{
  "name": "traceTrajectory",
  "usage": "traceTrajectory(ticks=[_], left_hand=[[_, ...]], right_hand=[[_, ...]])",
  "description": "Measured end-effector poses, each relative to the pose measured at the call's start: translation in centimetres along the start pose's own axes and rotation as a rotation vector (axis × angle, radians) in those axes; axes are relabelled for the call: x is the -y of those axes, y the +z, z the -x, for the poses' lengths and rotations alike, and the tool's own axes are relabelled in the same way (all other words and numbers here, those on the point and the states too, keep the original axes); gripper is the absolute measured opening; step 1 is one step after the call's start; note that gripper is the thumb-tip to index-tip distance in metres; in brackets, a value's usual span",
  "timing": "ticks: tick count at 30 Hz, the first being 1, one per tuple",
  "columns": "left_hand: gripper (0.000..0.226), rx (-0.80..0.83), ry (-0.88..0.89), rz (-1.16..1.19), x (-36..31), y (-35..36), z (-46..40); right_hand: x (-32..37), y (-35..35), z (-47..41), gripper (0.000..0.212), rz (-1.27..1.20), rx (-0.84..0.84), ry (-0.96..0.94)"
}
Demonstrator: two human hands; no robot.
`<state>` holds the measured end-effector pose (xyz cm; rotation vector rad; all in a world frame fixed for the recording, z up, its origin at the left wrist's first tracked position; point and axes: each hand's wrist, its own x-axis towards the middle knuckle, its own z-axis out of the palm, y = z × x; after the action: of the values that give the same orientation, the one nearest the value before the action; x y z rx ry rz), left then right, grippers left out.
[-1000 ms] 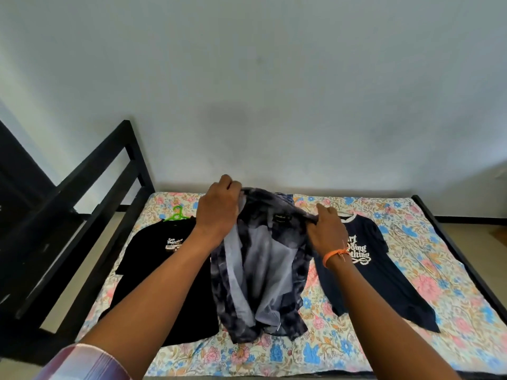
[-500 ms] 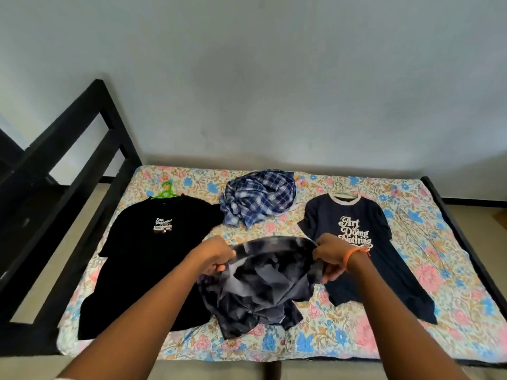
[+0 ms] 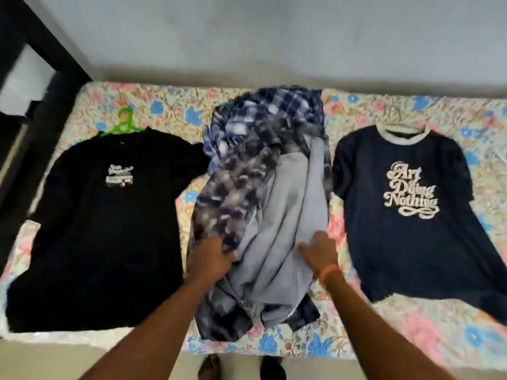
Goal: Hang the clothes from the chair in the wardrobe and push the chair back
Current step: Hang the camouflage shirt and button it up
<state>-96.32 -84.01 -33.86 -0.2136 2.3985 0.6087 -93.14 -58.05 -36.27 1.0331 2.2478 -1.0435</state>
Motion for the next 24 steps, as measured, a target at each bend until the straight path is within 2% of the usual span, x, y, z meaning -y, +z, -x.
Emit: traceTrajectory(ticks=[3,5,7,9,11,14,17,18,20,22,24], left_hand=[[0.051,0.094,-0.059,-0.001,5.1,7.9,0.7],[0.050,0.011,-0.089,0.012,6.8,10.7,0.6],[0.048,-0.153,-0.117,0.082,7.3,12.2,0.3],[0.048,-0.301,-0.199,0.222,6.7,12.1,-0.2],[0.055,-0.342,-0.258,0.221,6.8,11.6,-0.9],[0.065,-0.278,-0.145,-0.045,7.8,10.9,-2.2],[0.052,-0.295,-0.088,-0.193,8.2,9.6,-3.9],[0.043,-0.317,-0.074,-0.192,8.4,9.2,-4.3],[0.027,-0.358,-0.010,-0.132,8.6,8.5,-4.6],[0.021,-0.360,0.101,-0.051,8.7,8.0,-3.6],[0.026,-0.327,0.202,0.082,8.3,7.0,-1.7]], right_hand=[[-9.8,6.6,1.4,0.063,0.023,0.002,0.146],[-12.7,8.5,2.3,0.068,-0.167,-0.048,0.159],[-13.8,9.2,2.1,0.056,-0.398,-0.148,0.190],[-13.8,9.4,1.7,0.048,-0.545,-0.151,0.216],[-13.1,9.5,0.9,0.046,-0.606,-0.136,0.196],[-11.6,9.1,-0.8,0.041,-0.544,-0.270,0.196],[-10.7,8.3,-2.5,0.019,-0.557,-0.233,0.209],[-10.7,8.0,-2.7,0.016,-0.559,-0.204,0.213],[-10.6,7.3,-2.2,0.013,-0.724,-0.141,0.230],[-10.1,6.2,-0.2,0.026,-0.966,-0.084,0.204],[-9.8,4.8,2.0,0.036,-1.152,-0.016,0.116]])
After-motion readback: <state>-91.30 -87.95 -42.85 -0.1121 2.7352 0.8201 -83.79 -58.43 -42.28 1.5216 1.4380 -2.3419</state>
